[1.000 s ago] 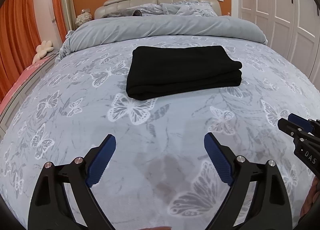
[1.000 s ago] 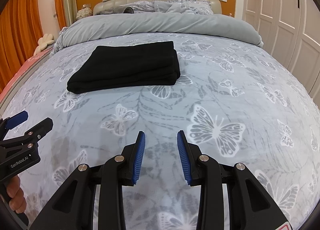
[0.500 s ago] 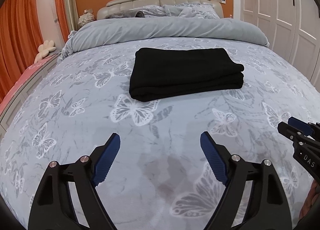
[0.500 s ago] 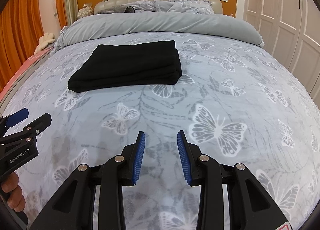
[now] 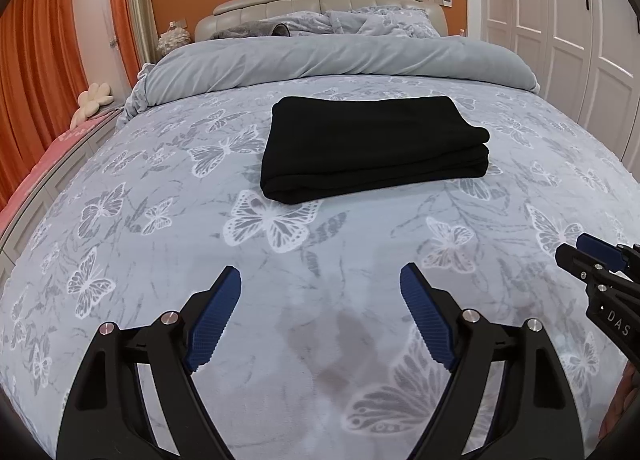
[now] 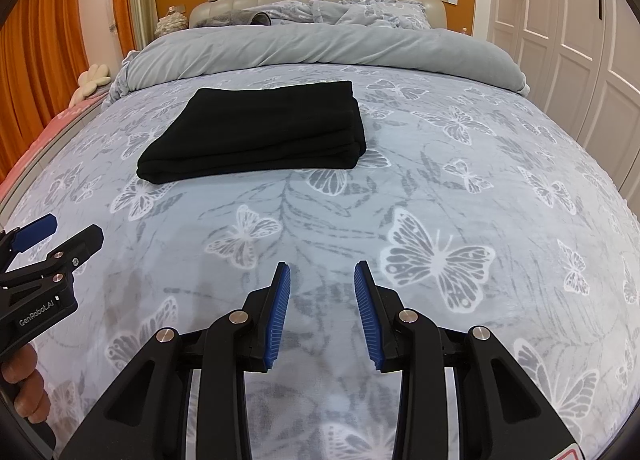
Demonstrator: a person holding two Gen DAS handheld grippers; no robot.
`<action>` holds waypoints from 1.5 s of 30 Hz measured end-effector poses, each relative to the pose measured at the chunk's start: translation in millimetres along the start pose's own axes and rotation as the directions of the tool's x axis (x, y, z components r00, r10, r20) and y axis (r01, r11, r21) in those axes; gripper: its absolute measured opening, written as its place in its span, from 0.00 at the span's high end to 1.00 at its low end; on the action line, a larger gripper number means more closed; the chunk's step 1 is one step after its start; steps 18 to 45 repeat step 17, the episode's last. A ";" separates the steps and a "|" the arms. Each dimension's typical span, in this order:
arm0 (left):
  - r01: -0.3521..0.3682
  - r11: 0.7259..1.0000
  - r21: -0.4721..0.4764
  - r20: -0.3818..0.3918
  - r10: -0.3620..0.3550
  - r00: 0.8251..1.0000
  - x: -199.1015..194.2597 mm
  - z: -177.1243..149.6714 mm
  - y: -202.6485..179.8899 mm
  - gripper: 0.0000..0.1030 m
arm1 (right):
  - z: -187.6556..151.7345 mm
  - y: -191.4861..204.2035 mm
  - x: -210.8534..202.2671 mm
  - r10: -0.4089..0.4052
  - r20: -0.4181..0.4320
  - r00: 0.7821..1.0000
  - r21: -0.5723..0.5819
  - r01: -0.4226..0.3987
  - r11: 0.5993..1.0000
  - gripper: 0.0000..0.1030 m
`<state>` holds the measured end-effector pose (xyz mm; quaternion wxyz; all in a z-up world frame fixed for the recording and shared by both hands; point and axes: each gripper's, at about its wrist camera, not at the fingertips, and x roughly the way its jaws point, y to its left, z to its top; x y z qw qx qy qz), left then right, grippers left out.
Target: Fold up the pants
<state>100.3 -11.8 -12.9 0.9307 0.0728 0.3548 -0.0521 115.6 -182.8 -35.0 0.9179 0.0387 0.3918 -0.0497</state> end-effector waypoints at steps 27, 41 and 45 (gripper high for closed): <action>0.045 0.998 0.040 -0.006 -0.045 0.999 -2.5 -1.9 -6.9 0.22 | -0.3 1.8 -0.6 -0.006 0.006 1.000 -0.003 0.006 1.000 0.59; 0.045 0.998 0.040 -0.006 -0.045 0.999 -2.5 -1.9 -6.9 0.22 | -0.3 1.8 -0.6 -0.006 0.006 1.000 -0.003 0.006 1.000 0.59; 0.045 0.998 0.040 -0.006 -0.045 0.999 -2.5 -1.9 -6.9 0.22 | -0.3 1.8 -0.6 -0.006 0.006 1.000 -0.003 0.006 1.000 0.59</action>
